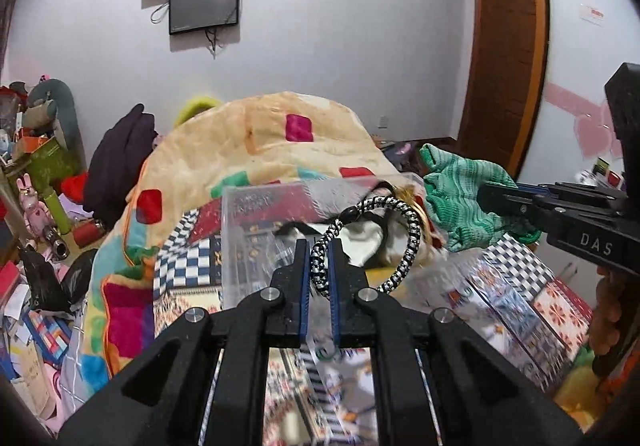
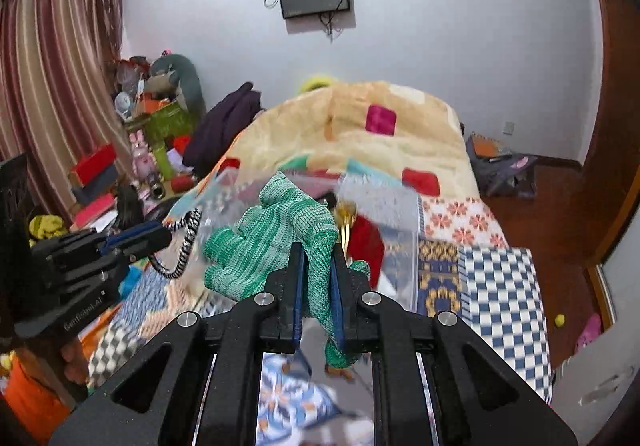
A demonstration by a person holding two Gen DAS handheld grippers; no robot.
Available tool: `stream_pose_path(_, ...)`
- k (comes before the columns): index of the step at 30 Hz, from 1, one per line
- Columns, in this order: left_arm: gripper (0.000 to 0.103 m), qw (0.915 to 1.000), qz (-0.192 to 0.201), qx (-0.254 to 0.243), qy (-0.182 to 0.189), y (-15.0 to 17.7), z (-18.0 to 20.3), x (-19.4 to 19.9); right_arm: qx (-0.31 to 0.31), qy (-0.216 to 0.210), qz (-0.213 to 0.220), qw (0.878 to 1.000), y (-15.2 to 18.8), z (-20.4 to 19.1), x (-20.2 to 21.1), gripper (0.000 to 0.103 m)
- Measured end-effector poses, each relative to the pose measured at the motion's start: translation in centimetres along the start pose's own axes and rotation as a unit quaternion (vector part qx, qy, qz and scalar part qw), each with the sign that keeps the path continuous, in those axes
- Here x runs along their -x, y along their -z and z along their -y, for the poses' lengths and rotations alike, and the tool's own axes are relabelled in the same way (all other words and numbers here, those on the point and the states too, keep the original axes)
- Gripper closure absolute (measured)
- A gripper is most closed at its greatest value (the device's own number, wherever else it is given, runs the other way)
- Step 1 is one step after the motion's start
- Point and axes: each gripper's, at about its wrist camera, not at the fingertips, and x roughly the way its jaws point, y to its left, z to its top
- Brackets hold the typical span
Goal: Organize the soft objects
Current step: 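Drop the bracelet into the box with the left tool while the right tool drops the green cloth in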
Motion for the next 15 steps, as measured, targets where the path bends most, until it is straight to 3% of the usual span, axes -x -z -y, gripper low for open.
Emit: stream_pose_path(15, 0.095, 0.9983, -0.049, 0.009, -0.031, 0.0, -0.8, -7.0, 0.009, 0.028, -0.068, 0.997, 0.7, 0.1, -6.1, 0.091)
